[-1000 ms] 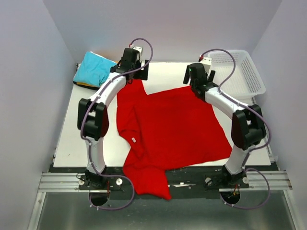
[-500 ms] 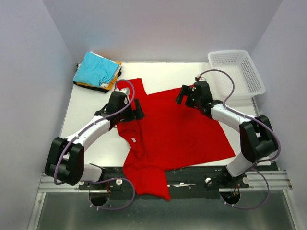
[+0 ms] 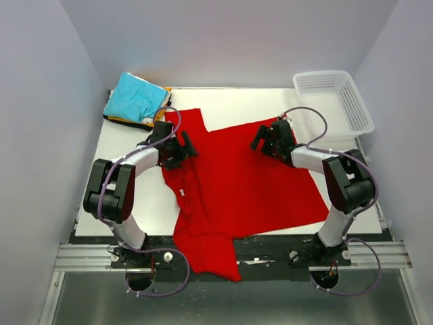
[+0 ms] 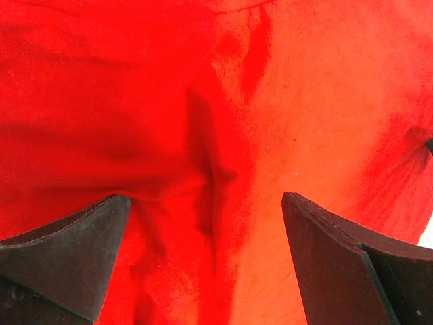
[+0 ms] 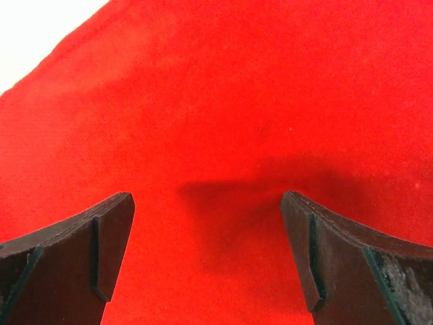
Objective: Fold and stack the t-shirts
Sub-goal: Flatten out the tshirt
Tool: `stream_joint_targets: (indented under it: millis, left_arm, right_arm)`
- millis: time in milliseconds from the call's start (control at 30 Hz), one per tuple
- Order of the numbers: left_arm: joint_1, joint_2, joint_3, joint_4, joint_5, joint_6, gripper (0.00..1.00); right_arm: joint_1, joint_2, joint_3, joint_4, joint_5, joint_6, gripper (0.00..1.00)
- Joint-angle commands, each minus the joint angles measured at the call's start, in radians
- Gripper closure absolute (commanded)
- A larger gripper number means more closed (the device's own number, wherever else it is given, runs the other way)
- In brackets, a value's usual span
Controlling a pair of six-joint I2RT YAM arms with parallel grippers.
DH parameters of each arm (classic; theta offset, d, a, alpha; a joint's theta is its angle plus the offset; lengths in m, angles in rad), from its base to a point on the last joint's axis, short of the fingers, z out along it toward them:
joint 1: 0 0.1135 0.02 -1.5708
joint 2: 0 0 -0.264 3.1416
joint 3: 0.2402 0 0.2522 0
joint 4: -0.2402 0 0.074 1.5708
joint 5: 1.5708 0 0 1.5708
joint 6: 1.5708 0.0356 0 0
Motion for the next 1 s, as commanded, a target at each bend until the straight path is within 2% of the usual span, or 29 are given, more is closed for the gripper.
stream_joint_targets:
  millis: [0, 100, 233, 467, 567, 633, 767, 833, 967]
  left_arm:
    - [0.022, 0.086, 0.121, -0.13, -0.032, 0.014, 0.01]
    - [0.03, 0.131, 0.225, -0.207, -0.045, 0.021, 0.01]
    - [0.031, 0.216, 0.376, -0.39, -0.064, 0.006, 0.02]
    - [0.031, 0.241, 0.423, -0.435, -0.047, 0.033, 0.01]
    - [0.029, 0.238, 0.467, -0.488, -0.101, 0.031, 0.01]
    - [0.022, 0.225, 0.506, -0.539, -0.204, 0.032, 0.02]
    - [0.019, 0.23, 0.594, -0.604, -0.311, 0.064, 0.01]
    - [0.002, 0.211, 0.602, -0.588, -0.264, 0.075, 0.01]
    - [-0.108, 0.089, 0.423, -0.334, 0.039, 0.102, 0.02]
  right_arm:
    - [-0.057, 0.082, 0.009, 0.006, 0.012, 0.059, 0.0]
    - [-0.097, 0.101, 0.012, 0.013, 0.004, 0.071, 0.0]
    - [-0.122, 0.129, 0.059, -0.01, 0.009, 0.059, 0.0]
    - [-0.133, 0.111, 0.081, -0.038, 0.05, 0.06, 0.0]
    - [-0.136, 0.079, 0.074, -0.05, 0.087, 0.039, 0.0]
    - [-0.135, 0.054, 0.065, -0.051, 0.09, 0.028, 0.0]
    - [-0.136, 0.01, 0.054, -0.061, 0.012, 0.005, 0.0]
    - [-0.134, -0.017, 0.033, -0.047, -0.041, -0.008, 0.0]
    - [-0.131, -0.063, -0.005, -0.03, -0.089, -0.003, 0.0]
